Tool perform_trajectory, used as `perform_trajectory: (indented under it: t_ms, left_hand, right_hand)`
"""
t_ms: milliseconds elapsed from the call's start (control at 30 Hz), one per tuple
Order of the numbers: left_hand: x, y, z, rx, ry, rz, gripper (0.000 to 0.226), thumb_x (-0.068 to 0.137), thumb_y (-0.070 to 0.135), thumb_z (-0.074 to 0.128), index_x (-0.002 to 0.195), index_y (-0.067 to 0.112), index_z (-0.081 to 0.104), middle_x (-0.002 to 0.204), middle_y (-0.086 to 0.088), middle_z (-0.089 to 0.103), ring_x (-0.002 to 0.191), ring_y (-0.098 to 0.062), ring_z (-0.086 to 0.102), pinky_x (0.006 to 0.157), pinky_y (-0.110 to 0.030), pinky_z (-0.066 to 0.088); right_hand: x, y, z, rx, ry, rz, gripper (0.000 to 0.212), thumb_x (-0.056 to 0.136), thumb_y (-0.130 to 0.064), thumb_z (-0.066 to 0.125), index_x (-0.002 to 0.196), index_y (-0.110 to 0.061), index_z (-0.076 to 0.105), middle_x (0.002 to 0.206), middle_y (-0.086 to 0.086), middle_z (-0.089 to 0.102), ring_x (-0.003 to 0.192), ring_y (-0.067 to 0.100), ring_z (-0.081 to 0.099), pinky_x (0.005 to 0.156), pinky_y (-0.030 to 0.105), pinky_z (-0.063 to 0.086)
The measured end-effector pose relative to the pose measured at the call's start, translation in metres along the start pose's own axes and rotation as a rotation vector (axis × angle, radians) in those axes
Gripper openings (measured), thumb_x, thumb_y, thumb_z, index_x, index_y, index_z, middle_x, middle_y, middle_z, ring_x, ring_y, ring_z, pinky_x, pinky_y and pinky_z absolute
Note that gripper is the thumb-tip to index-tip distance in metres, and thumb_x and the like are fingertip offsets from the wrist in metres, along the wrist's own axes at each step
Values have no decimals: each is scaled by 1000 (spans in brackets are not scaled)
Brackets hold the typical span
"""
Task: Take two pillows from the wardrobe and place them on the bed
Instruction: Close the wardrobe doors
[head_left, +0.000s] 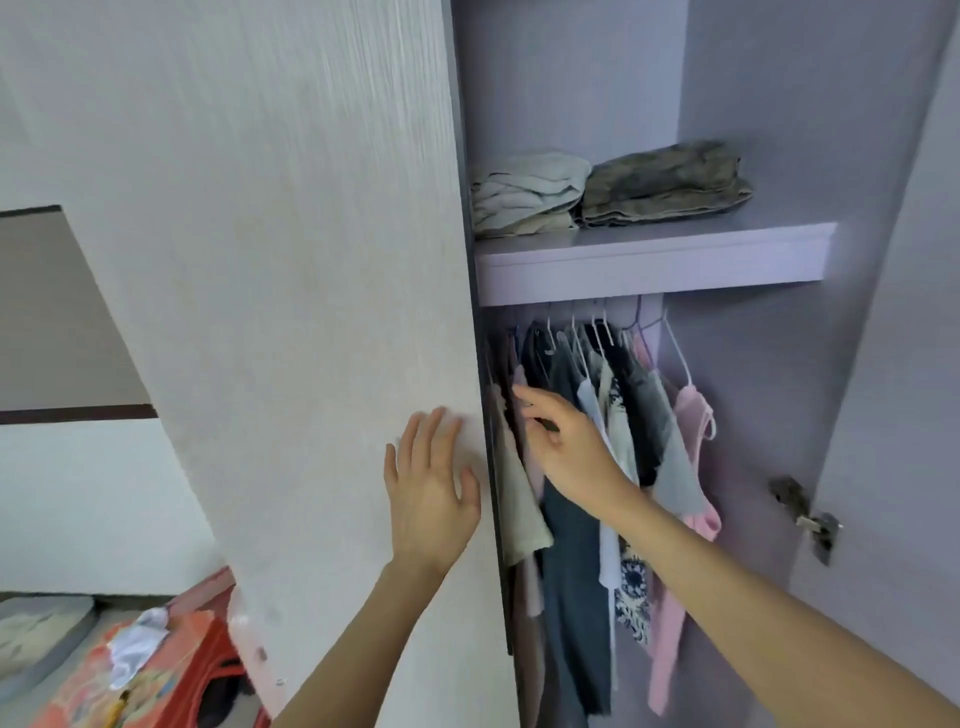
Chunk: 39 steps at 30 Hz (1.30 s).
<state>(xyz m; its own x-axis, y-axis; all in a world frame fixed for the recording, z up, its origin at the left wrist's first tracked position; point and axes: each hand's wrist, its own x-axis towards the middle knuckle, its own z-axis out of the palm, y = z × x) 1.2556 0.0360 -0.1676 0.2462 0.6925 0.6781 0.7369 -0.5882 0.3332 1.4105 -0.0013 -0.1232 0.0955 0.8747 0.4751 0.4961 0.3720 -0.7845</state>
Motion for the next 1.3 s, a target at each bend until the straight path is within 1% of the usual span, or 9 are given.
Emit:
perform_trajectory:
  t_ms: [100,267,433,633,800,967,1033,1167,1300]
  left_hand:
    - [-25,21,16,-152,-66,140,43,79,21,39,121,14,47,130,-15,51,122,-30,44,101,-49,39]
    - [-60,99,47,-432,-310,365,41,82,21,42,120,11,54,129,-10,52,117,-28,51,99,-42,43]
    - [-95,227,58,-661,-413,715,46,80,22,39,122,10,52,129,-12,52,117,-22,47,99,-26,33]
    - [-126,330,45,-775,-398,1003,50,79,20,38,128,11,45,137,-15,45,123,-19,35,101,-27,29]
    - [-126,334,36,-817,-417,945,56,81,31,34,135,16,39,145,-9,35,128,-14,29,102,-32,30]
    - [-113,298,14,-962,-550,893,61,84,44,38,140,34,17,152,6,19,139,-6,17,111,-27,20]
    - [-110,275,-2,-1021,-542,847,62,84,45,42,139,33,17,149,11,19,139,-3,16,112,-20,18]
    - [-95,214,-32,-1087,-468,671,62,81,42,50,136,24,28,141,6,35,132,-4,30,106,-11,25]
    - [-74,147,-50,-1017,-314,537,50,82,38,51,127,18,42,124,11,47,120,-7,42,102,-13,31]
  right_hand:
    - [-56,13,-19,-67,153,87,35,91,3,41,120,-10,56,118,6,59,103,9,54,82,0,38]
    - [-178,26,-68,-238,472,226,38,78,-2,37,105,-7,63,102,5,62,93,12,59,85,16,45]
    - [-299,-5,-139,-566,784,344,37,79,-6,35,105,-8,62,99,-3,59,89,4,55,80,5,40]
    - [-377,-42,-190,-776,1177,402,39,80,-10,37,117,-7,49,106,1,55,87,13,53,77,28,45]
    - [-355,-21,-193,-570,904,458,68,75,-20,35,141,-17,22,142,0,40,125,14,43,104,37,38]
    - [-355,-30,-154,-570,987,297,55,77,-17,36,131,-26,38,105,7,58,88,17,53,81,36,49]
    - [-350,-38,-129,-631,903,147,47,86,-24,36,133,-19,39,102,14,60,85,17,54,76,26,49]
    - [-319,-36,-79,-704,639,-60,47,94,-29,32,131,-2,44,115,15,56,95,21,58,68,39,54]
    - [-262,-26,-41,-729,425,-244,42,92,-19,36,132,-7,38,141,13,35,130,25,38,101,35,42]
